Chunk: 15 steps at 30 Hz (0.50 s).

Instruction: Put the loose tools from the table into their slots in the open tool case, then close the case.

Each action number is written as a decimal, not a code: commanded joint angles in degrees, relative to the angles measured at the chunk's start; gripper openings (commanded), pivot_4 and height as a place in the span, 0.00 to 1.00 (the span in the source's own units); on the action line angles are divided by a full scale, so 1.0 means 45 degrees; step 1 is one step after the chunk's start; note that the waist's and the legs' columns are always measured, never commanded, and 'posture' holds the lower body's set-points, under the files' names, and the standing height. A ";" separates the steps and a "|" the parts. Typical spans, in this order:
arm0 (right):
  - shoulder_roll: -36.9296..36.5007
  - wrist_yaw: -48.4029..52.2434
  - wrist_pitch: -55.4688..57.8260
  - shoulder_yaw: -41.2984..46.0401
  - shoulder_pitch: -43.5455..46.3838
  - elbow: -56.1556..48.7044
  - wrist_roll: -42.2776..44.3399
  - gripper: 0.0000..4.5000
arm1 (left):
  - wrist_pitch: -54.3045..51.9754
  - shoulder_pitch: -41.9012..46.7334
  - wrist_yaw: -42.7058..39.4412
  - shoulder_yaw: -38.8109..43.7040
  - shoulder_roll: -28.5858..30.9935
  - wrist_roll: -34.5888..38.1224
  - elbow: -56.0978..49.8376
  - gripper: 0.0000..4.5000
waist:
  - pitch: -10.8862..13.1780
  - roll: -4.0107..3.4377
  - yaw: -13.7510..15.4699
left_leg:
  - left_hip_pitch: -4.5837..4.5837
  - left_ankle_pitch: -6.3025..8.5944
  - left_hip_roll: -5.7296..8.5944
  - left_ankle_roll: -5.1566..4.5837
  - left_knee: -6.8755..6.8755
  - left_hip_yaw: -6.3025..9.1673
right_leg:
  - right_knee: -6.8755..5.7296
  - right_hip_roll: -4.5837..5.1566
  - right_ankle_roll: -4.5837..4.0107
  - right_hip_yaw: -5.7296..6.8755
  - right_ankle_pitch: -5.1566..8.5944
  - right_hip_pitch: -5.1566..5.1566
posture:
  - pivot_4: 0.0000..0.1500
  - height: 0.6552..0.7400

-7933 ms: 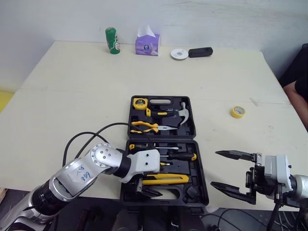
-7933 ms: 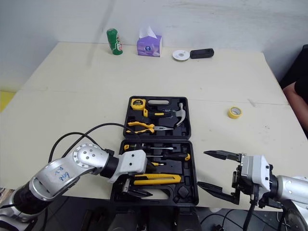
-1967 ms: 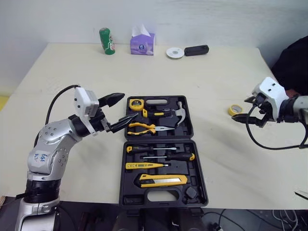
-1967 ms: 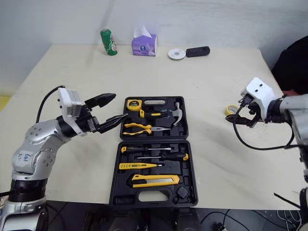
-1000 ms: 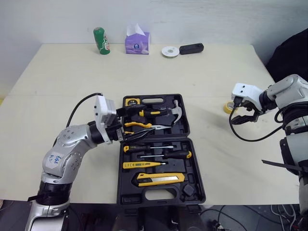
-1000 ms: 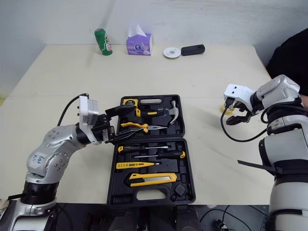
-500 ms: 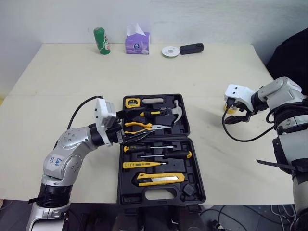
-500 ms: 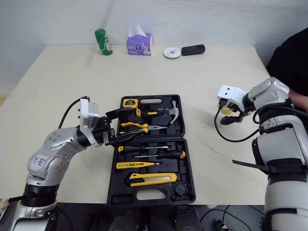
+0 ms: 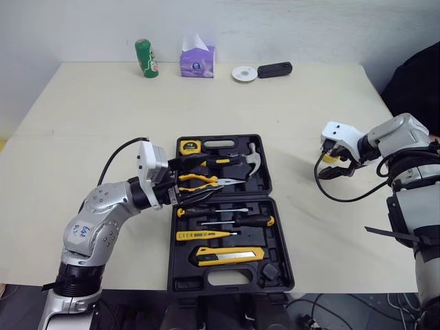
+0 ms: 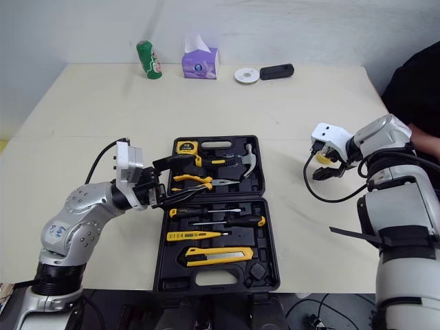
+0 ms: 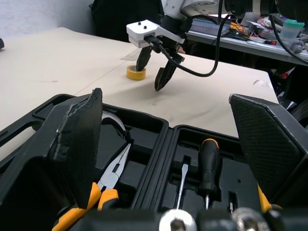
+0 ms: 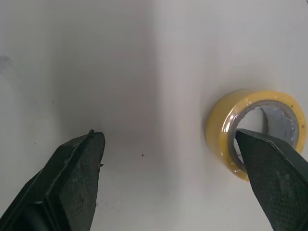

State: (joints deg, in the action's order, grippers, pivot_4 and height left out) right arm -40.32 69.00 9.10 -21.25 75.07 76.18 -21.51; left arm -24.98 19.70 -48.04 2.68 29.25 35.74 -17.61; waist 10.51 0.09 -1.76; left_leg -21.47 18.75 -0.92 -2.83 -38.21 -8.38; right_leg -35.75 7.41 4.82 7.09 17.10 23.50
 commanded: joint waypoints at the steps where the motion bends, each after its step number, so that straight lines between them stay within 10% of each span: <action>1: -0.0057 -0.0027 0.0119 0.0255 0.0082 0.0010 -0.0034 0.88 | 0.0020 -0.0031 0.0127 0.0123 0.0049 0.0082 -0.0668 1.00 | 0.0000 0.0000 0.0000 | 0.0000 0.0000 0.0000 0.0000 0.0000 0.0000 | 0.0000 0.0000 0.0000 0.0000 0.0000 0.0000 | 1.00 1.00; 9: -0.0268 -0.0445 -0.0293 0.0465 -0.0116 -0.0038 -0.0073 0.04 | -0.0211 -0.0157 0.0213 0.0123 0.0021 0.0318 -0.0965 1.00 | 0.0000 0.0000 0.0000 | 0.0000 0.0000 0.0000 0.0000 -0.0001 0.0000 | -0.0001 0.0000 0.0000 0.0000 0.0000 0.0000 | 1.00 1.00; 15: -0.0634 0.0143 -0.0916 0.0461 -0.0087 -0.0226 -0.0102 0.02 | -0.0354 -0.0214 -0.1107 -0.0368 0.0582 0.0431 -0.1060 1.00 | 0.0000 0.0000 -0.0001 | 0.0002 0.0000 0.0001 0.0000 -0.0008 -0.0002 | -0.0008 -0.0001 0.0000 -0.0002 0.0000 -0.0002 | 1.00 1.00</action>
State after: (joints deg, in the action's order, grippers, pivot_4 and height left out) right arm -41.38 68.47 6.15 -19.76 74.22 76.57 -21.66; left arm -26.81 19.18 -50.97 1.12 30.85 36.32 -19.89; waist 10.51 0.09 -1.76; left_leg -21.46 18.75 -0.92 -2.83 -38.25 -8.39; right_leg -35.78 7.41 4.82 7.08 17.10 23.49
